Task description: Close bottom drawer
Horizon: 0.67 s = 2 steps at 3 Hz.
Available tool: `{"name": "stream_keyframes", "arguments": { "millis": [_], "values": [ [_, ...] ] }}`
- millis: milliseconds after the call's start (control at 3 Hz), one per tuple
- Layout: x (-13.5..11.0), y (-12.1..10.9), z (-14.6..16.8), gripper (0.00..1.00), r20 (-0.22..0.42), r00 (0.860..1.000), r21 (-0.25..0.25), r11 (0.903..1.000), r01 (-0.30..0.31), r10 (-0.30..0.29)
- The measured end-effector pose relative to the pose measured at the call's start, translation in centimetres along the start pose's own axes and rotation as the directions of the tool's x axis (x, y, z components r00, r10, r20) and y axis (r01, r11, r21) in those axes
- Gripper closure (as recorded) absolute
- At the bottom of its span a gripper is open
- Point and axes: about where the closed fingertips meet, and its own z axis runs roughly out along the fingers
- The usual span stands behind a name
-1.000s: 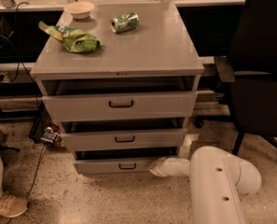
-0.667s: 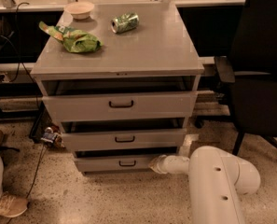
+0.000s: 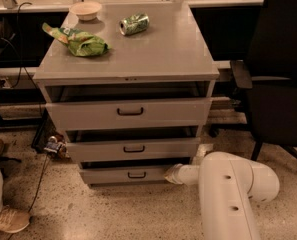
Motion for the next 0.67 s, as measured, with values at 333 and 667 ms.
{"name": "stream_keyframes", "arguments": {
  "millis": [333, 667],
  "values": [
    [0.0, 0.0, 0.0, 1.0, 0.0, 1.0, 0.0, 1.0, 0.0, 0.0],
    [5.5, 1.5, -3.2, 1.0, -0.076, 0.991, -0.01, 0.9939, -0.11, 0.109]
  ]
}}
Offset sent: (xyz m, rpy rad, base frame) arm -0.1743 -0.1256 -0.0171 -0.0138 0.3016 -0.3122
